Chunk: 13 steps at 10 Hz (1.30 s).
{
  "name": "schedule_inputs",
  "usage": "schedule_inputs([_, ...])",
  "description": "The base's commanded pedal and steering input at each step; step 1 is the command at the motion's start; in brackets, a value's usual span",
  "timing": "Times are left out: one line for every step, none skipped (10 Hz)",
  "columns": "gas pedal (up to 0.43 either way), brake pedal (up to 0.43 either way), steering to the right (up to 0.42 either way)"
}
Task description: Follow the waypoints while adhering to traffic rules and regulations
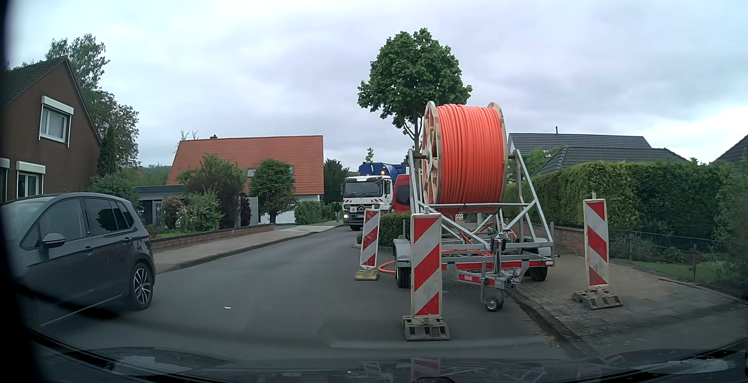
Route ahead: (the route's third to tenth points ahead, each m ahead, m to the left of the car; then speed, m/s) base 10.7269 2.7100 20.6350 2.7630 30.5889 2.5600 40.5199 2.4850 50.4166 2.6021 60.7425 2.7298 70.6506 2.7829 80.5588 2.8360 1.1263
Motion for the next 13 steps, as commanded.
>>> schedule_inputs([0.0,0.146,-0.326])
schedule_inputs([0.0,0.14,-0.364])
schedule_inputs([0.0,0.152,-0.392])
schedule_inputs([0.0,0.159,-0.413])
schedule_inputs([0.0,0.159,-0.432])
schedule_inputs([0.0,0.165,-0.446])
schedule_inputs([0.0,0.165,-0.458])
schedule_inputs([0.0,0.159,-0.471])
schedule_inputs([0.0,0.146,-0.489])
schedule_inputs([0.0,0.122,-0.502])
schedule_inputs([0.0,0.079,-0.51])
schedule_inputs([0.0,0.0,-0.517])
schedule_inputs([0.0,0.0,-0.527])
